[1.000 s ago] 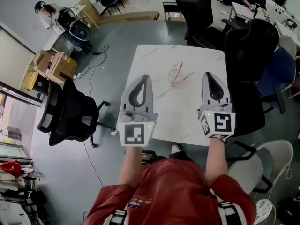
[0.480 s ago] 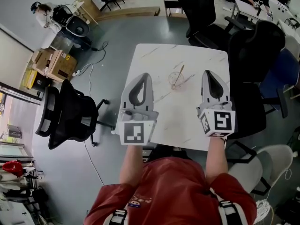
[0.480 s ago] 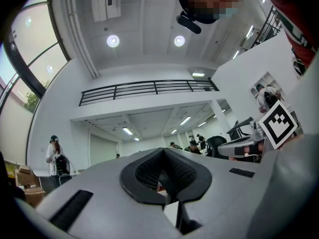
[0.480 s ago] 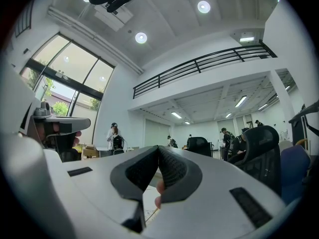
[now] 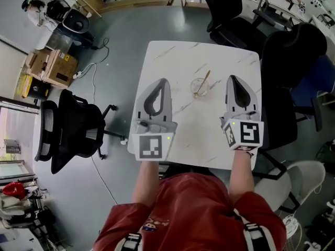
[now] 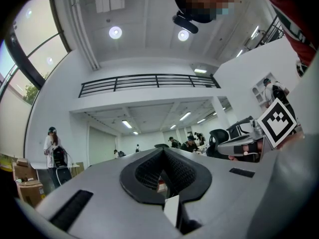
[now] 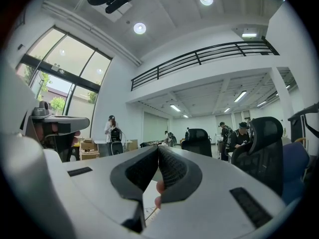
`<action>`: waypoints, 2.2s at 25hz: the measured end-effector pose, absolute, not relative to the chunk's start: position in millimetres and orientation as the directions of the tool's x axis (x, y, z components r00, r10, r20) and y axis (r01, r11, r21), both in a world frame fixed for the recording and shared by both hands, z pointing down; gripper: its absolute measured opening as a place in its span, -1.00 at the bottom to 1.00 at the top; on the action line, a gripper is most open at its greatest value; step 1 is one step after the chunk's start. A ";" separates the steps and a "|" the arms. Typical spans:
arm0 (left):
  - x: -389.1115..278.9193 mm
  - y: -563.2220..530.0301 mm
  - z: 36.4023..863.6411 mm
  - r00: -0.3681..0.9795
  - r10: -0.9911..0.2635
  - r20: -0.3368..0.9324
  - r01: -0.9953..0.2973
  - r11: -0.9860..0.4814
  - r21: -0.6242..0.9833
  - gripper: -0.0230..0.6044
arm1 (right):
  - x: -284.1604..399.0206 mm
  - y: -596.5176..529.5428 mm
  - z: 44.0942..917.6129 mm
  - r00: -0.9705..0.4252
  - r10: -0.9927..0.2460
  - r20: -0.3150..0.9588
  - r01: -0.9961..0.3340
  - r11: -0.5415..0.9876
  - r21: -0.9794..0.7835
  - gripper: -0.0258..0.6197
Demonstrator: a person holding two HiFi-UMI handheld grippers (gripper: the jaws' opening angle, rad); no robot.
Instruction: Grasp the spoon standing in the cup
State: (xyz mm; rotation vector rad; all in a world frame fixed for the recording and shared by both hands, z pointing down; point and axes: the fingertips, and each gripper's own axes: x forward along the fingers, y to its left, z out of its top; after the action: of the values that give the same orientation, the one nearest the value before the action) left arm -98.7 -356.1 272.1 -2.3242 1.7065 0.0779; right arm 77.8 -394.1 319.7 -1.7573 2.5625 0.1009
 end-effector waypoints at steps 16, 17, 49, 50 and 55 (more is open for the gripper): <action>-116.2 -420.4 338.2 0.364 -0.926 -0.097 -0.930 -0.356 -0.091 -0.90 | 39.0 -447.7 390.5 -0.352 -0.933 0.070 -0.936 0.353 -0.009 -0.88; -116.9 -423.7 341.7 0.367 -0.925 -0.094 -0.929 -0.360 -0.085 -0.90 | 38.6 -450.9 395.1 -0.348 -0.934 0.081 -0.937 0.349 -0.010 -0.88; -126.7 -480.4 431.1 0.420 -0.906 0.056 -0.907 -0.421 -0.001 -0.90 | 33.7 -513.8 535.5 -0.352 -0.863 0.362 -0.935 0.336 -0.109 -0.53; -126.9 -481.3 431.9 0.420 -0.906 0.059 -0.907 -0.421 0.001 -0.90 | 33.3 -515.0 537.7 -0.355 -0.860 0.366 -0.934 0.340 -0.109 -0.53; -126.1 -486.1 435.2 0.425 -0.903 0.065 -0.905 -0.426 -0.002 -0.90 | 33.8 -520.5 547.7 -0.364 -0.850 0.381 -0.931 0.349 -0.109 -0.53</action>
State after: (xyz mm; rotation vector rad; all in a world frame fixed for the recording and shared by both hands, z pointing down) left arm -126.1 -486.1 435.2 -2.6793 1.7006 -0.0882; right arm 33.8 -520.5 547.7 -1.8831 2.7827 -0.5329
